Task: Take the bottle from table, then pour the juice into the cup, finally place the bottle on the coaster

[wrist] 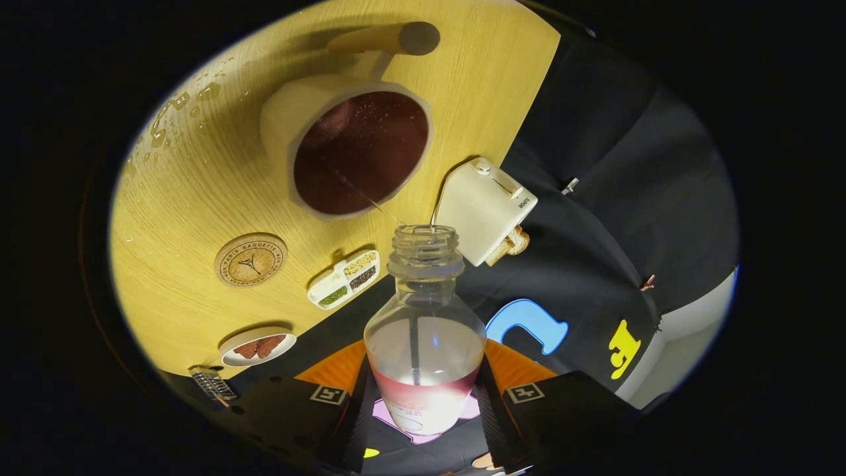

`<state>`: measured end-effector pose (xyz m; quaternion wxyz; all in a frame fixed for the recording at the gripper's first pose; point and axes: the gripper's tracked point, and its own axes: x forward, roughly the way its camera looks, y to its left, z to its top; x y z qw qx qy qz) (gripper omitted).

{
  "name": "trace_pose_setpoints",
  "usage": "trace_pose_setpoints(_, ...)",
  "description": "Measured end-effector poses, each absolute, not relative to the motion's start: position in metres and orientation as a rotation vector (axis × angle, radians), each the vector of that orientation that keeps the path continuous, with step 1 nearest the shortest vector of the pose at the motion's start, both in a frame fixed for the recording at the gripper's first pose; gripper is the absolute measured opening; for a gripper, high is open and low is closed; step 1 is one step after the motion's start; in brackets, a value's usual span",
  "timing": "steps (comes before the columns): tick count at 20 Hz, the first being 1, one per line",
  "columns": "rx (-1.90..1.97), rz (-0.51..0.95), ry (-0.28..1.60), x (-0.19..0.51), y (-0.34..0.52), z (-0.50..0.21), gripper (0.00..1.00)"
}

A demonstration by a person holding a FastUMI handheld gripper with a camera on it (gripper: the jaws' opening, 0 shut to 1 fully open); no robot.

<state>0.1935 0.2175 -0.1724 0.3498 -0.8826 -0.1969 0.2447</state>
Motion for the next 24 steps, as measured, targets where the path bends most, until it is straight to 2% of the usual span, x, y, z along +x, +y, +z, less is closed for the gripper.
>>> trace_pose_setpoints(15,-2.218,0.627,-0.459,0.187,0.209,-0.169,0.72)
trace_pose_setpoints(24,-1.906,0.627,-0.361,0.172,0.188,-0.155,0.72)
